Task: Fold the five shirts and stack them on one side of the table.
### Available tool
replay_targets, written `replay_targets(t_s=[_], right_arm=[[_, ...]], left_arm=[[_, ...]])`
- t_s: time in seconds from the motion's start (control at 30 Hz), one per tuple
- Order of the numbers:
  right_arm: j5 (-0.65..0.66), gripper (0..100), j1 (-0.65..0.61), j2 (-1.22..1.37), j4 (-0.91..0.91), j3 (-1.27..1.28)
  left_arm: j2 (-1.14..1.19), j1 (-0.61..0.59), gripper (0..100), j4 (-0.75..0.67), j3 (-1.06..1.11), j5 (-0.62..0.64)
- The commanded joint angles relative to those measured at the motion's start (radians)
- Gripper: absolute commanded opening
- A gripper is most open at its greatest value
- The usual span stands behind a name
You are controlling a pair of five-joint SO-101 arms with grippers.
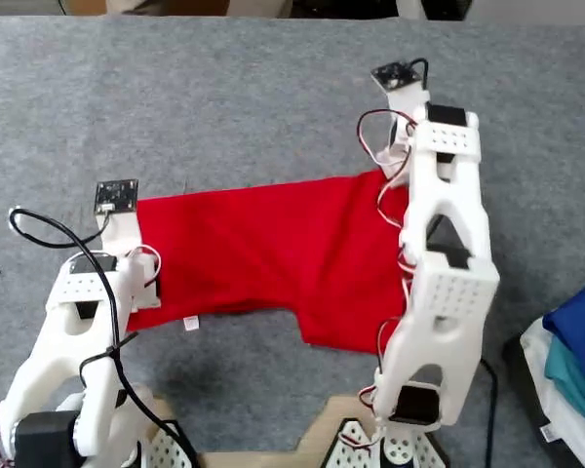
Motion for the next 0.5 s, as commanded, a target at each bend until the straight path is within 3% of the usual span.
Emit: replay_targets(t_s=[0.0,0.2,0.47], right_arm=[[0.028,0.9,0.01,0.091,-0.031,-0.108],[0.035,0.6,0.074,0.234,0.028,-0.337],[0.092,0.9,0.087,0.262,0.265,-0.552]], left_arm=[[-0.01,0.009,2,0.005,-0.003,-0.029],[-0.004,0.005,2,0.0,-0.002,-0.08],[-0.012,0.005,2,-0.002,-0.012,-0.097]])
